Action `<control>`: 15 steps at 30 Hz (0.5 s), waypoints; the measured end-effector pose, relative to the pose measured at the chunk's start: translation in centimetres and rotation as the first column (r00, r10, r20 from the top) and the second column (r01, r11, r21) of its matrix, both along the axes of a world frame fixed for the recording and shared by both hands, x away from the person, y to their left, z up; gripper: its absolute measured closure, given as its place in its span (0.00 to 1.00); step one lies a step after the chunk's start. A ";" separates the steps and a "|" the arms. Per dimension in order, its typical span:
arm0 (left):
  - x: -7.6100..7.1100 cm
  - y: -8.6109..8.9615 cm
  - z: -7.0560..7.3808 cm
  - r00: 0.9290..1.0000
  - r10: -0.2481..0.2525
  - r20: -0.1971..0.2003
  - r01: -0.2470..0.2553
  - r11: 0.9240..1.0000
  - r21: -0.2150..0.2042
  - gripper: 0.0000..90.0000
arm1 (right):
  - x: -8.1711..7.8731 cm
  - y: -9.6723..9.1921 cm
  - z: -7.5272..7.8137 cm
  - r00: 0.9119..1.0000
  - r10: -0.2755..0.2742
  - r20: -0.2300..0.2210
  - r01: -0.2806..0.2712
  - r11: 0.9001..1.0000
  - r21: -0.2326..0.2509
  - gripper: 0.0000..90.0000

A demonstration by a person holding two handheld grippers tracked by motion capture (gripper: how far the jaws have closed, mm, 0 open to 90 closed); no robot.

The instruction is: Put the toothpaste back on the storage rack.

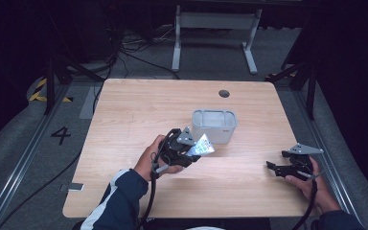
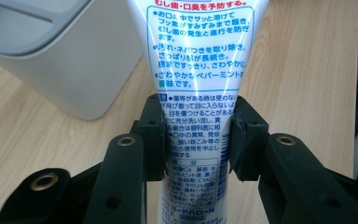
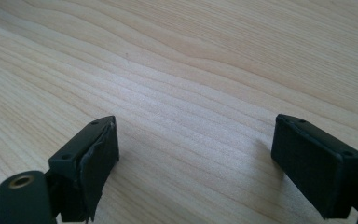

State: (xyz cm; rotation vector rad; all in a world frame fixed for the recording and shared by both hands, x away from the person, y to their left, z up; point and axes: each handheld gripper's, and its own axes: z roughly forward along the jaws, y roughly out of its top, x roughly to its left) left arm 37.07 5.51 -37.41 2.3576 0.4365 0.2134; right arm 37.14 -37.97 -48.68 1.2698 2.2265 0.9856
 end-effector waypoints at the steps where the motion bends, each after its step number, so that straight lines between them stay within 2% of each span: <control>1: 0.0 0.0 0.1 1.000 0.002 0.002 -0.002 1.000 -0.004 0.71 | 0.0 0.0 0.0 1.000 0.000 0.000 0.000 1.000 0.000 0.17; 5: 0.0 0.1 0.1 1.000 0.005 0.010 -0.005 1.000 -0.030 0.71 | 0.0 0.0 0.0 1.000 0.001 0.000 -0.001 1.000 0.000 0.17; 9: -0.2 0.3 0.3 1.000 -0.011 0.021 0.012 0.996 -0.090 0.71 | 0.0 0.0 0.0 1.000 0.002 0.000 -0.002 1.000 0.000 0.17; 11: -0.2 0.3 0.4 0.999 0.005 0.040 0.000 0.995 -0.102 0.71 | 0.0 0.0 0.0 1.000 0.002 0.000 -0.002 1.000 0.000 0.17; 15: -0.2 0.4 0.6 0.998 0.024 0.050 -0.017 0.992 -0.126 0.71 | 0.0 0.0 0.0 1.000 0.002 0.000 -0.002 1.000 0.000 0.17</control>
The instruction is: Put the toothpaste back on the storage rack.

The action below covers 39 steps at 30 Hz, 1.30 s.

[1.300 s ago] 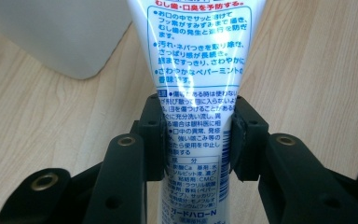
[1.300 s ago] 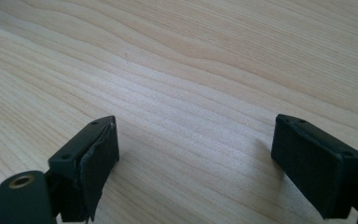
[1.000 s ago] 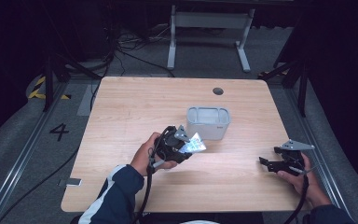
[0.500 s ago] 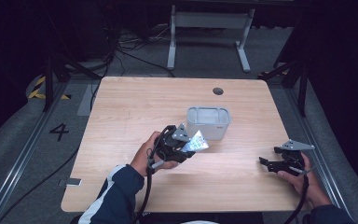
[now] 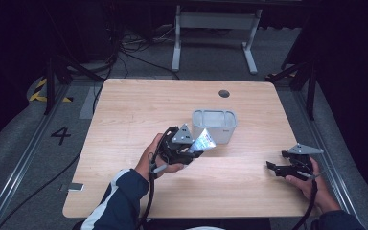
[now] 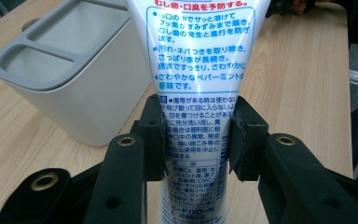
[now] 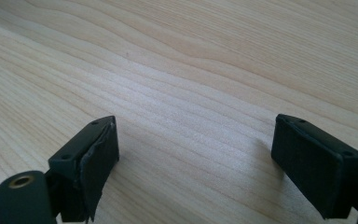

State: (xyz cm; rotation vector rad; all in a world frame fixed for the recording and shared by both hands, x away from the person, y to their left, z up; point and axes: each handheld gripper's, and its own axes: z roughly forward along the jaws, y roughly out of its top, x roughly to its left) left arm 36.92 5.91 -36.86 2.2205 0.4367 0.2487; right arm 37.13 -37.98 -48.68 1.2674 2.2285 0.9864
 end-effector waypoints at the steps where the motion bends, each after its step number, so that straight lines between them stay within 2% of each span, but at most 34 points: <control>1: 0.0 0.0 0.0 1.000 0.010 0.000 -0.010 1.000 -0.013 0.71 | 0.0 0.0 0.0 1.000 0.000 0.000 0.000 1.000 0.000 0.17; 4: 0.1 0.0 0.0 1.000 0.025 0.010 -0.024 0.999 -0.037 0.71 | 0.0 0.0 0.0 1.000 0.000 0.000 0.000 1.000 0.000 0.17; 9: 0.1 -0.3 0.3 0.999 0.024 0.035 -0.021 0.996 -0.084 0.71 | 0.0 0.0 0.0 1.000 0.001 0.000 -0.001 1.000 0.000 0.17; 11: 0.1 -0.5 0.6 0.999 0.021 0.050 -0.016 0.996 -0.088 0.71 | 0.0 0.0 0.0 1.000 0.001 0.000 -0.001 1.000 0.000 0.17; 16: 0.1 -0.5 1.0 0.998 0.022 0.059 -0.015 0.993 -0.121 0.71 | 0.0 0.0 0.0 1.000 0.001 0.000 -0.001 1.000 0.000 0.17; 19: 0.2 -0.5 1.2 0.998 0.028 0.063 -0.020 0.992 -0.123 0.71 | 0.0 0.0 0.0 1.000 0.000 0.000 0.000 1.000 0.001 0.17; 20: 0.4 -0.5 1.3 0.998 0.035 0.053 -0.027 0.989 -0.143 0.71 | 0.0 0.0 0.0 1.000 0.001 0.000 -0.001 1.000 0.000 0.17; 23: 0.9 -0.4 1.6 0.997 0.048 0.062 -0.037 0.986 -0.163 0.71 | 0.0 0.0 0.0 1.000 0.000 0.000 0.000 1.000 0.000 0.17; 24: 0.9 -0.4 1.6 0.997 0.053 0.053 -0.043 0.984 -0.174 0.71 | 0.0 0.0 0.0 1.000 0.001 0.000 -0.001 1.000 0.000 0.17; 26: 1.3 -0.3 1.7 0.996 0.062 0.071 -0.049 0.983 -0.178 0.71 | 0.0 0.0 0.0 1.000 0.000 0.000 0.000 1.000 0.000 0.17; 27: 1.4 -0.4 1.7 0.996 0.068 0.061 -0.056 0.981 -0.184 0.71 | 0.0 0.0 0.0 1.000 0.000 0.000 0.000 1.000 0.000 0.17; 32: 1.9 -0.5 1.7 0.995 0.073 0.066 -0.058 0.978 -0.198 0.71 | 0.0 0.0 0.0 1.000 0.000 0.000 0.000 1.000 0.000 0.17; 39: 2.1 -1.0 2.3 0.992 0.070 0.101 -0.047 0.975 -0.217 0.70 | 0.0 0.0 0.0 1.000 0.000 0.000 0.000 1.000 0.000 0.17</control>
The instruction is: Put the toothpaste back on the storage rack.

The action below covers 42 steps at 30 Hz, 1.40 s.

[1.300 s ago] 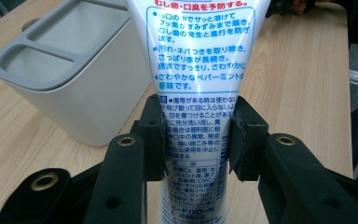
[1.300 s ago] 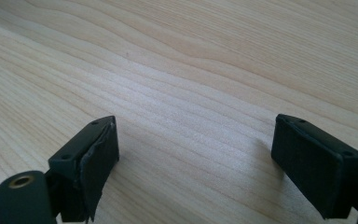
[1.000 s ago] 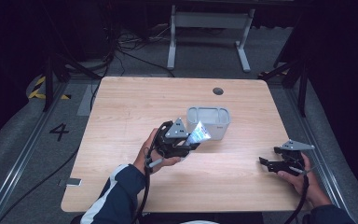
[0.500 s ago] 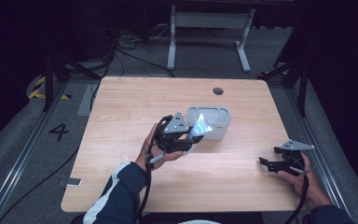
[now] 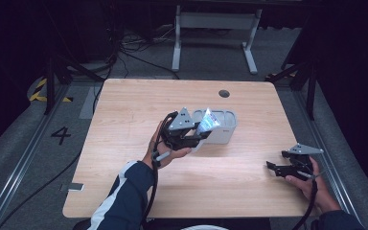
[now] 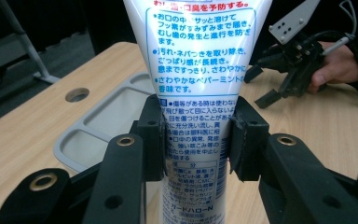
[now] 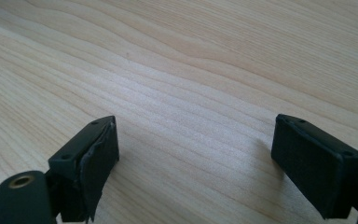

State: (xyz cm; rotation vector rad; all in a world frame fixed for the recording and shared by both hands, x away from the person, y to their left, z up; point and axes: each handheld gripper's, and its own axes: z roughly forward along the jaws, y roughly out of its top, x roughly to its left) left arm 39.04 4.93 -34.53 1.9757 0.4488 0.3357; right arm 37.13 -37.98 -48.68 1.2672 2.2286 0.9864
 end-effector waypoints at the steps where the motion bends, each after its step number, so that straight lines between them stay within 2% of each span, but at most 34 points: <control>1: 0.1 -0.1 0.1 1.000 0.003 0.004 -0.003 1.000 -0.005 0.70 | 0.0 0.0 0.0 1.000 0.000 0.000 0.000 1.000 0.000 0.17; 4: 0.1 -0.4 0.5 1.000 0.019 0.024 -0.019 1.000 -0.015 0.70 | 0.0 0.0 0.0 1.000 -0.001 -0.001 0.001 1.000 0.000 0.17; 12: 0.8 -1.2 0.8 0.999 0.029 0.046 -0.027 0.999 -0.036 0.70 | 0.0 0.0 0.0 1.000 0.000 -0.001 0.000 1.000 0.001 0.17; 15: 1.3 -1.2 0.8 0.998 0.034 0.054 -0.030 0.997 -0.069 0.70 | 0.0 0.0 0.0 1.000 0.000 -0.001 0.000 1.000 0.001 0.17; 20: 1.9 -1.5 0.7 0.996 0.051 0.067 -0.045 0.995 -0.084 0.70 | 0.0 0.0 0.0 1.000 0.001 -0.001 -0.001 1.000 0.000 0.17; 27: 2.6 -2.2 0.8 0.994 0.046 0.095 -0.036 0.993 -0.108 0.70 | 0.0 0.0 0.0 1.000 0.002 -0.001 -0.002 1.000 0.000 0.17; 37: 3.9 -2.8 0.7 0.995 0.056 0.088 -0.043 0.989 -0.140 0.70 | 0.0 0.0 0.0 1.000 0.005 -0.001 -0.005 1.000 -0.002 0.17; 42: 4.6 -3.0 0.9 0.993 0.062 0.104 -0.047 0.989 -0.142 0.70 | 0.0 0.0 0.0 1.000 0.006 -0.002 -0.006 1.000 -0.002 0.17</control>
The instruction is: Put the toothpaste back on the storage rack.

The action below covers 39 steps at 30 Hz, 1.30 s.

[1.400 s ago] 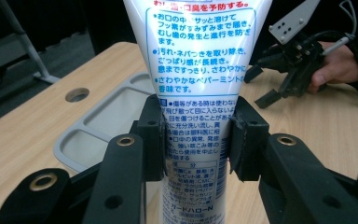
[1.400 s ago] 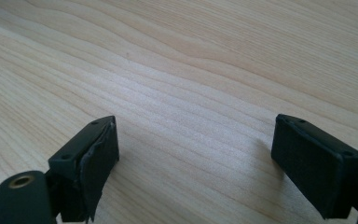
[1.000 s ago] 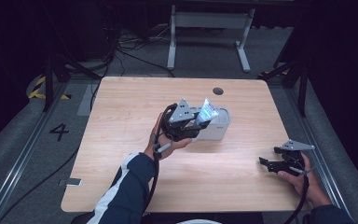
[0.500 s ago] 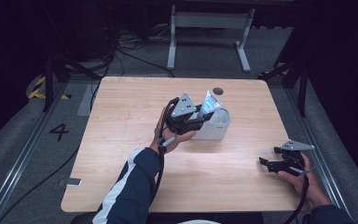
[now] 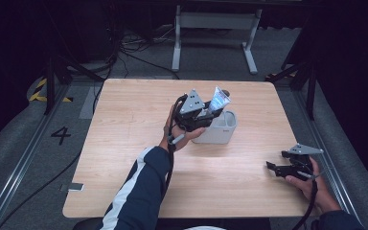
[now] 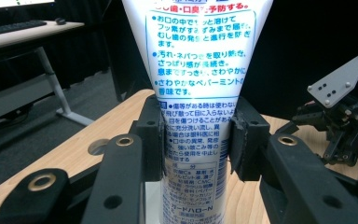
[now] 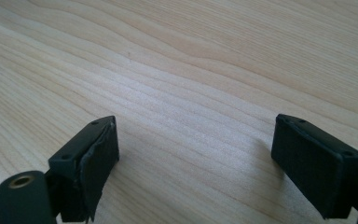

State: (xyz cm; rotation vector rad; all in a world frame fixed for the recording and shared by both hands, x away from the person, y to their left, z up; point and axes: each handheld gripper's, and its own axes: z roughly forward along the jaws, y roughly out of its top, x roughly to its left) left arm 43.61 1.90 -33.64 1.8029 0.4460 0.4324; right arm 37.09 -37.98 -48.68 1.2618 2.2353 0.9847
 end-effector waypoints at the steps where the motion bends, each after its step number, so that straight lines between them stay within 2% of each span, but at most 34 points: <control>1: 0.1 -0.1 0.0 1.000 0.002 -0.003 -0.002 1.000 -0.003 0.70 | 0.0 0.0 0.0 1.000 0.000 0.001 0.000 1.000 0.000 0.17; 5: 0.7 -0.4 0.1 1.000 0.007 -0.014 -0.008 1.000 -0.023 0.70 | 0.0 0.0 0.0 1.000 0.002 0.001 -0.002 1.000 0.000 0.17; 6: 0.9 -0.4 0.1 1.000 0.005 -0.002 -0.005 1.000 -0.015 0.70 | 0.0 0.0 0.0 1.000 0.002 0.001 -0.002 1.000 0.000 0.17; 16: 2.1 -1.2 0.0 1.000 0.019 -0.020 -0.020 0.999 -0.030 0.70 | 0.0 0.0 0.0 1.000 0.004 0.001 -0.004 1.000 0.002 0.17; 17: 2.3 -1.3 0.0 1.000 0.021 -0.014 -0.021 1.000 -0.012 0.70 | 0.0 0.0 0.0 1.000 0.004 0.002 -0.004 1.000 0.001 0.17; 19: 2.4 -1.4 0.0 1.000 0.022 -0.013 -0.022 1.000 -0.009 0.70 | 0.0 0.0 0.0 1.000 0.006 0.002 -0.006 1.000 0.001 0.17; 21: 2.7 -1.7 -0.4 0.999 0.026 -0.030 -0.027 0.999 -0.018 0.70 | 0.0 0.0 0.0 1.000 0.007 0.001 -0.007 1.000 0.002 0.17; 31: 3.8 -2.3 -1.6 0.998 0.042 -0.040 -0.042 0.999 0.002 0.70 | 0.0 0.0 0.0 1.000 0.007 0.001 -0.007 1.000 0.002 0.17; 37: 4.3 -2.5 -2.2 0.998 0.040 -0.056 -0.040 0.999 -0.005 0.70 | 0.0 0.0 0.0 1.000 0.007 0.001 -0.007 1.000 0.002 0.17; 39: 4.5 -2.6 -2.4 0.998 0.038 -0.054 -0.038 0.999 0.007 0.70 | 0.0 0.0 0.0 1.000 0.007 0.000 -0.007 1.000 0.002 0.17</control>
